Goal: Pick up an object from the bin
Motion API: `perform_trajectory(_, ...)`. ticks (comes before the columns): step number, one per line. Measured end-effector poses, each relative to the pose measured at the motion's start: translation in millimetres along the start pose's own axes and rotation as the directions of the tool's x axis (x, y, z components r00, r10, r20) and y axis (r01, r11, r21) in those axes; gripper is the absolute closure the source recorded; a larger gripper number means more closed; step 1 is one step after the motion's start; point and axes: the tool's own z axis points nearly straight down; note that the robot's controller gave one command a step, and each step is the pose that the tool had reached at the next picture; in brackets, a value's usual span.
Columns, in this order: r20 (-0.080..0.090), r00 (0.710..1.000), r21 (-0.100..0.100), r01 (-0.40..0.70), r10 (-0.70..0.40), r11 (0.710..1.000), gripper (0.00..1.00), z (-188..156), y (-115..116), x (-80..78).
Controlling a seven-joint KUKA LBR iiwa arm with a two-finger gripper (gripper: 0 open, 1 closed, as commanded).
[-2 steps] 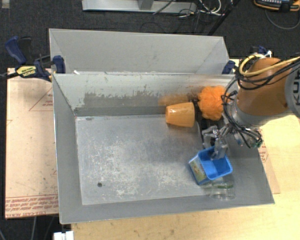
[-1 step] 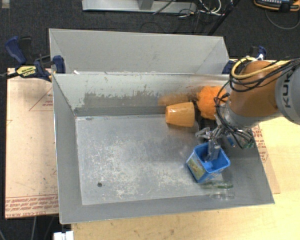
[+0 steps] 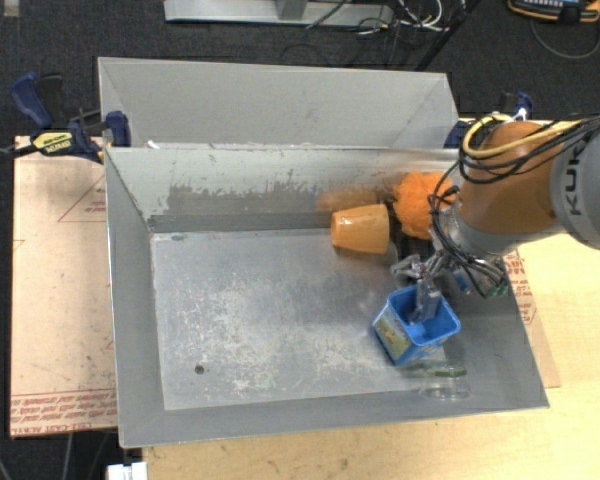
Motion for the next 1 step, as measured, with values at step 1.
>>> perform_trajectory(1, -0.004, 1.0, 0.006, 0.017, -0.017, 1.0, 1.0, -37.6, 7.6, -0.4)
